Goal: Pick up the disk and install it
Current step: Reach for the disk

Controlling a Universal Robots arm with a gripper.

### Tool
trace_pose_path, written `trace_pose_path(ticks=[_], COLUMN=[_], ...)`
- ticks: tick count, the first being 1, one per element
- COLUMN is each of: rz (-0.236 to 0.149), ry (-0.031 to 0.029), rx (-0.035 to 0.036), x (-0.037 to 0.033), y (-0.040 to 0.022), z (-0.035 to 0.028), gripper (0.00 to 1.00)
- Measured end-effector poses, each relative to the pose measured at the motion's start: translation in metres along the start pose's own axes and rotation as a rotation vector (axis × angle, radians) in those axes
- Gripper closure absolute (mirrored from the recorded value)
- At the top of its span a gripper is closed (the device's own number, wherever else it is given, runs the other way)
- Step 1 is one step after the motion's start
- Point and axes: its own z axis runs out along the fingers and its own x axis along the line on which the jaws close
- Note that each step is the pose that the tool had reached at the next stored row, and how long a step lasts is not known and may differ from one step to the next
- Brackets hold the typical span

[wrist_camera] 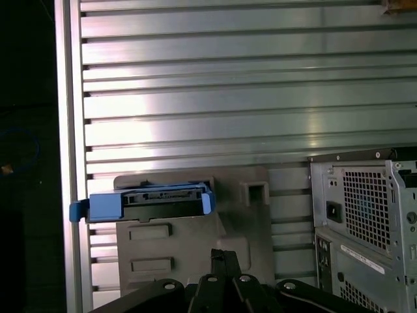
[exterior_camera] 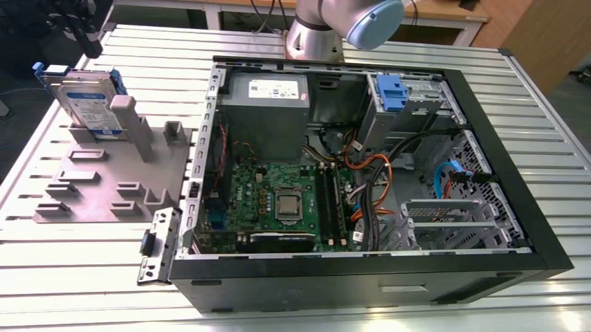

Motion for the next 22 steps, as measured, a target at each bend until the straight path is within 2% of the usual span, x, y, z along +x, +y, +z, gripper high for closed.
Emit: trace_pose_path(ticks=[3,7,11,22], rz=[0.000,0.000,0.000,0.000], ry=[-0.0001,0.0001,0.0000,0.0001], rx=[0.0000,0.0001,0.0000,0.0001], x=[0.0039,0.0138,0.0200,0.0232], y=[0.0008,0.0006,0.0004,0.0002], z=[0.0001,0.0001,0.0003,0.0002], gripper=[0.89,0.89,0.89,0.89])
